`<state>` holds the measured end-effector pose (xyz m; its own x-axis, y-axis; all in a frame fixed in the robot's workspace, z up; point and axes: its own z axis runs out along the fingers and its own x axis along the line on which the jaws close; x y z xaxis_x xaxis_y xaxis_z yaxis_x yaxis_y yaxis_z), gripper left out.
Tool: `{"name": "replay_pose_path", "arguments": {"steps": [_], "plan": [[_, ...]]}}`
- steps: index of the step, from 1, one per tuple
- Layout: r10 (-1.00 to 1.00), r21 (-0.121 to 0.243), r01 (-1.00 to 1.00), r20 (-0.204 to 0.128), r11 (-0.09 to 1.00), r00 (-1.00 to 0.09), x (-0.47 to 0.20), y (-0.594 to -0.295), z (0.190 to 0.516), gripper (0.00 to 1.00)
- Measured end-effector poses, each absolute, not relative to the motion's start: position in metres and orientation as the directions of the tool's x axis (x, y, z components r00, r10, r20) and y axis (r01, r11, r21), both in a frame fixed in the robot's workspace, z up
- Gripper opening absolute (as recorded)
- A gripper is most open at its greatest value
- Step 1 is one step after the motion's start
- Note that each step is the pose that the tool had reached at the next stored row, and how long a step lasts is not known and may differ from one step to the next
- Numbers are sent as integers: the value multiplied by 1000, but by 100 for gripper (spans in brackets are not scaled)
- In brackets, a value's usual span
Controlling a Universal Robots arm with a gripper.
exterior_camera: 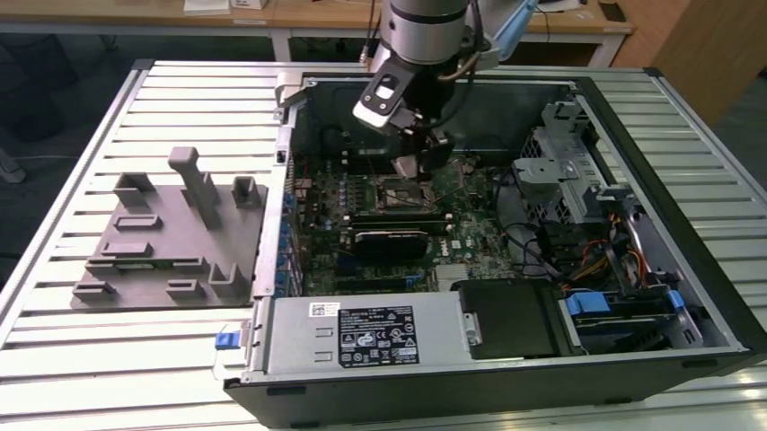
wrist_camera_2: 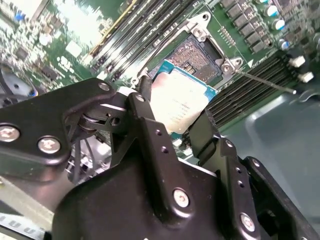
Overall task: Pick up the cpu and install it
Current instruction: 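Place the cpu into insertion slot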
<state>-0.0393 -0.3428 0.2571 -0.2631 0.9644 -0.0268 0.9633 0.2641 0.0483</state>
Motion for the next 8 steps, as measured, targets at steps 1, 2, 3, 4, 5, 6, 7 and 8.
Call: {"name": "replay_pose_path", "arguments": {"steps": [1, 2, 3, 4, 5, 6, 7, 8], "plan": [[969, 48, 968, -27, 247, -246, -39, -343, 257, 54], [973, 48, 972, -27, 229, -228, -39, -343, 257, 54], [978, 48, 976, -27, 210, -209, -39, -343, 256, 54], [981, 48, 980, -27, 193, -191, -39, -343, 256, 54], [984, 48, 983, -27, 175, -174, -39, -343, 256, 54], [987, 48, 986, -27, 158, -157, -39, -343, 255, 54], [990, 48, 989, -27, 140, -139, -39, -343, 255, 54], [992, 48, 991, -27, 122, -121, -39, -343, 254, 54]]}}
